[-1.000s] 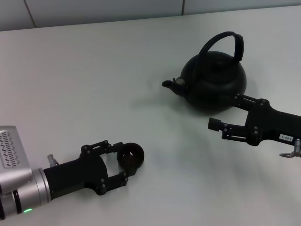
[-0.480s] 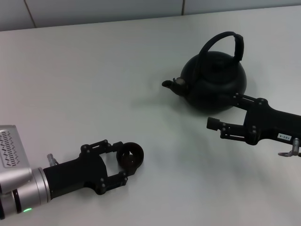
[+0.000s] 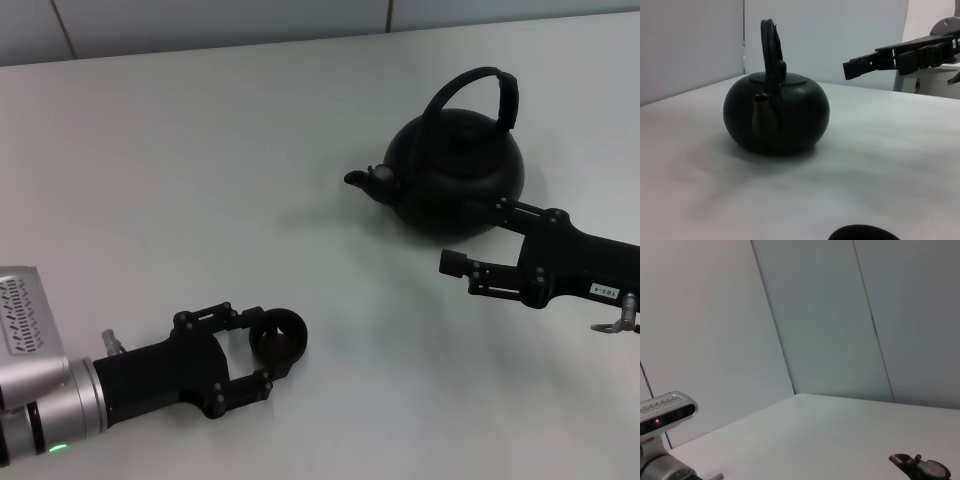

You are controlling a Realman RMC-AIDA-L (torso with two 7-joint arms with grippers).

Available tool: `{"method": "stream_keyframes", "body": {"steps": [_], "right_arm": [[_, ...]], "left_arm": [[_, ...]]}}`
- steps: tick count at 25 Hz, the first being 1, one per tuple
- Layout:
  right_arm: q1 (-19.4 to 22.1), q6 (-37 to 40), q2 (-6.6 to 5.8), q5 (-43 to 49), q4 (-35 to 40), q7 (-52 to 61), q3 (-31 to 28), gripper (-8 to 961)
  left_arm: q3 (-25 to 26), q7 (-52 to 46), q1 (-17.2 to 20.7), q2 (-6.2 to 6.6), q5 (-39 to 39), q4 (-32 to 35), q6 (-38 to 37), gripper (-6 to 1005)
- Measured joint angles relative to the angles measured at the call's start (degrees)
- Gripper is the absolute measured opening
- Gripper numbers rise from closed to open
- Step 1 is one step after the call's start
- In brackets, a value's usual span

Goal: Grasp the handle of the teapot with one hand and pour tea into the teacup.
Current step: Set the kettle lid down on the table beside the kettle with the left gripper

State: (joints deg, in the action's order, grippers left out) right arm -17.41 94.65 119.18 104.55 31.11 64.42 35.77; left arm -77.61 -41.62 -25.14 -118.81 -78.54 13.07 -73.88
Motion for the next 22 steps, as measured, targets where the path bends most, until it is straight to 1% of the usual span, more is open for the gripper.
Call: {"method": "stream_keyframes", "body": {"steps": [7, 15, 21, 22], "right_arm": [[0.0, 0.0, 0.00, 0.0, 0.0, 0.0, 0.0, 823], [0.1, 0.0, 0.00, 0.0, 0.0, 0.0, 0.1, 824], [0.1, 0.0, 0.00, 0.0, 0.0, 0.0, 0.1, 824], [0.1, 0.0, 0.00, 0.1, 0.0, 0.0, 0.1, 824]], "left_arm": [[0.0, -4.1, 0.0, 0.01, -0.1, 0.9, 0.0, 773], [0.0, -4.0, 0.0, 0.02, -0.1, 1.2, 0.0, 781], [0.0, -4.0, 0.2, 0.02, -0.1, 1.4, -0.6, 860], [-0.2, -4.1, 0.3, 0.05, -0.1, 1.6, -1.1, 860]]}}
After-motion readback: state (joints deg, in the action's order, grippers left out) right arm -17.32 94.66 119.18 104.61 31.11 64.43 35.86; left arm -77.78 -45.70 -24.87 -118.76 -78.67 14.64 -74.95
